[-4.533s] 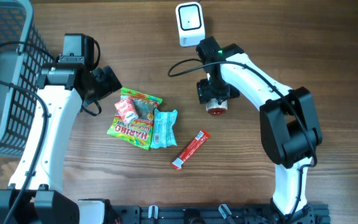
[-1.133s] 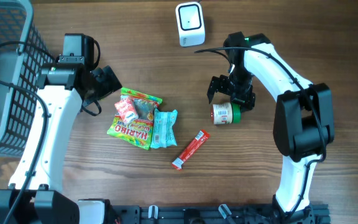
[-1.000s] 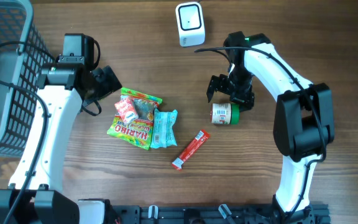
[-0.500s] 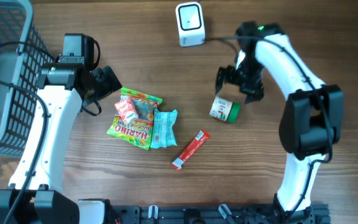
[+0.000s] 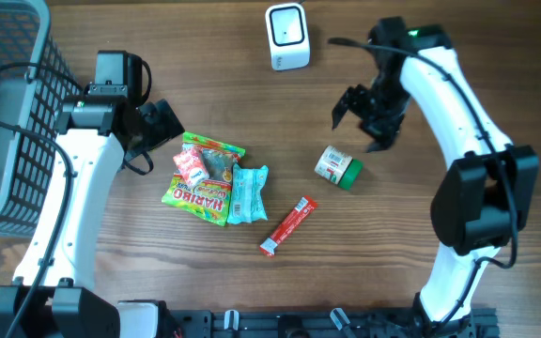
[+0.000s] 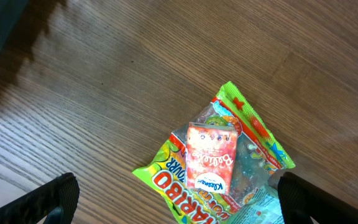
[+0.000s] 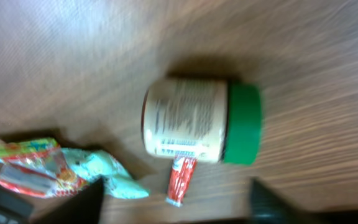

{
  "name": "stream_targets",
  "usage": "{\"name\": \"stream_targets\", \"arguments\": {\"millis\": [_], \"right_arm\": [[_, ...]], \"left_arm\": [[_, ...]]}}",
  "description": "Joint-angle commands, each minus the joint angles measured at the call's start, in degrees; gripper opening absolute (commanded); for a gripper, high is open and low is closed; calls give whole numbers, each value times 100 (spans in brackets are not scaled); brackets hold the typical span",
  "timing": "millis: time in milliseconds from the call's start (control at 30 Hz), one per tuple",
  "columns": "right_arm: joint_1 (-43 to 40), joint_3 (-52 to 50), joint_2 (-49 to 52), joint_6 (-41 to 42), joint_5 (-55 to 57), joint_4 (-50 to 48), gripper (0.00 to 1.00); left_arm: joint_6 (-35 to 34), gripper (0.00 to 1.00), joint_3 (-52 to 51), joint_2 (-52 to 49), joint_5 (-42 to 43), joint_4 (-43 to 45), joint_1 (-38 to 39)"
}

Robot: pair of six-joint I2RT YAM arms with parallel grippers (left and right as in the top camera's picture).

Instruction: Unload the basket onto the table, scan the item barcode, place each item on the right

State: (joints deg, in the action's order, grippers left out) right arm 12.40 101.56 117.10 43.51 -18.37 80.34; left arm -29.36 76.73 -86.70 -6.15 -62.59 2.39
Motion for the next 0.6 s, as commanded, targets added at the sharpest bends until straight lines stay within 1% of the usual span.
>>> {"name": "stream_targets", "arguments": {"millis": [0, 33, 133, 267, 333, 367, 400, 467, 500, 567], "right_arm": [[457, -98, -96, 422, -323, -68, 4], [568, -98, -96, 629, -343, -109, 4], [837, -98, -96, 774, -529, -345, 4], [1305, -98, -96, 734, -737, -815, 4], [1484, -98, -96, 546, -734, -909, 4], [1523, -98, -96, 785, -662, -793, 4], [1572, -98, -96, 1318, -461, -592, 4], [1690, -98, -98, 2898, 234, -24, 4], [1751, -98, -107, 3469, 483, 197, 4], [1891, -98, -129, 4105, 807, 442, 4]], "left_arm": [[66, 100, 0, -35, -37, 17, -28], [66, 100, 0, -35, -37, 17, -28], [66, 100, 0, -35, -37, 17, -28], [66, 100, 0, -37, -37, 17, -28], [66, 100, 0, -37, -37, 17, -28], [66, 100, 0, -35, -37, 17, -28], [66, 100, 0, -35, -37, 17, -28], [66, 100, 0, -35, -37, 17, -28], [66, 100, 0, -35, -37, 17, -28], [66, 100, 0, -35, -37, 15, -28]]}}
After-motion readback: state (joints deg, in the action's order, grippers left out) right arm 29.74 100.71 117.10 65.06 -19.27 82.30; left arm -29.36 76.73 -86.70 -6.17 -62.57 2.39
